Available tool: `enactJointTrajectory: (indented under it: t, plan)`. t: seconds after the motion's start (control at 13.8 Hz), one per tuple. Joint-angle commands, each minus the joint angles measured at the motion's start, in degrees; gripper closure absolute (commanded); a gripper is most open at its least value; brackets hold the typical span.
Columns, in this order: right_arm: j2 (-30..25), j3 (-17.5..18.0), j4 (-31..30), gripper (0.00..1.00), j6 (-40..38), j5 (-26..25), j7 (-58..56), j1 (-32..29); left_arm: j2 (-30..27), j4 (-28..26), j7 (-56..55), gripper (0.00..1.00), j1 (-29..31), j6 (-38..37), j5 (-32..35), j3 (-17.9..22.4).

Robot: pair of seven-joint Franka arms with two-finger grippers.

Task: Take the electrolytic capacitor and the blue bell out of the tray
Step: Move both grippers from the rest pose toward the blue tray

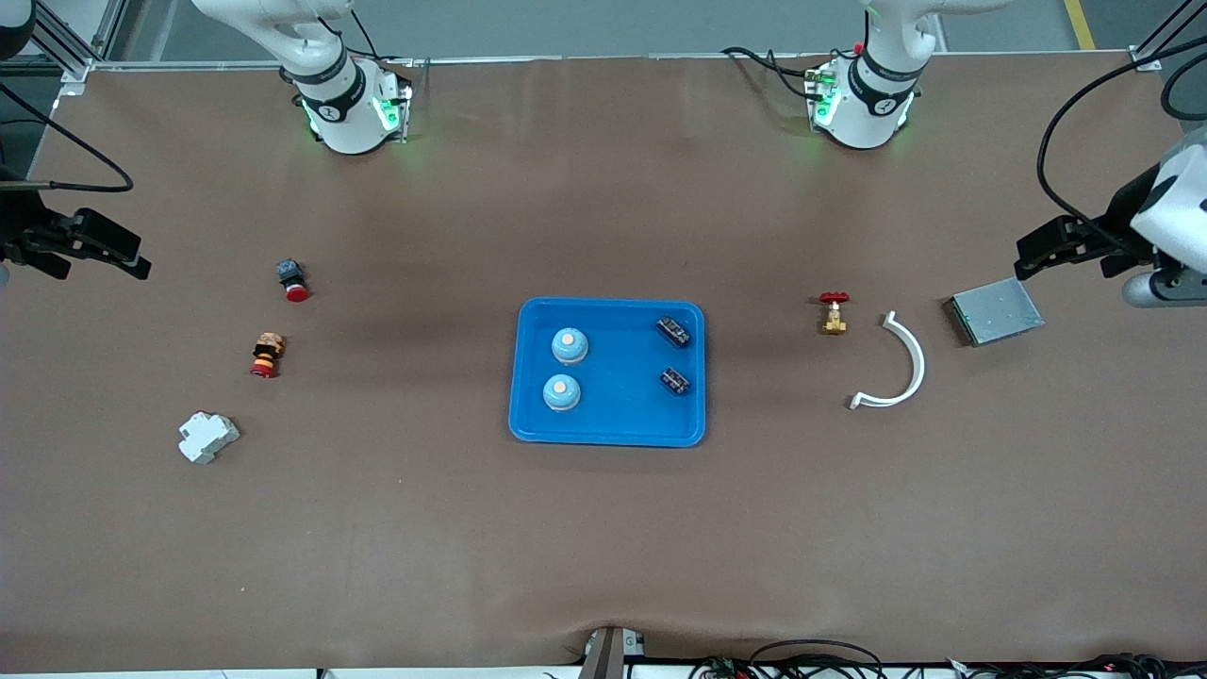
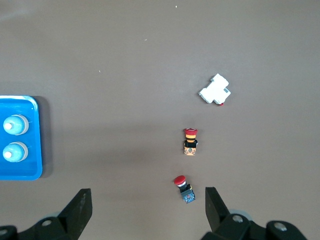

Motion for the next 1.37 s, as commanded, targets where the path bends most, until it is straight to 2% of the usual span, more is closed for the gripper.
enactJointTrajectory:
  t: [0.0,0.51,0.79,0.94,1.08,1.3]
  plan:
    - [-2.0,0.4,-4.9,0.00,2.1,1.6,3.4,0.4,1.9,0.4,-0.5,0.00,-0.2,0.1,1.2,-0.3]
    - [-2.6,0.4,-10.7,0.00,6.7,1.6,18.3,9.6,7.2,0.5,-0.4,0.00,-0.9,0.1,0.7,-0.6]
    - [-2.2,0.5,-13.9,0.00,11.5,1.6,25.8,14.2,11.2,0.7,-2.5,0.00,-4.1,0.1,0.1,-1.0]
    - [-1.3,0.5,-14.6,0.00,12.8,1.6,28.3,16.5,13.6,0.8,-8.4,0.00,-5.7,0.5,-1.1,-1.0]
    - [-0.5,0.5,-17.3,0.00,17.1,1.6,31.7,19.0,15.1,0.8,-14.7,0.00,-8.5,5.4,-1.3,-1.0]
    - [2.1,0.4,-19.8,0.00,23.3,1.6,38.9,23.3,17.4,0.8,-35.7,0.00,-10.3,10.8,-1.3,-1.2]
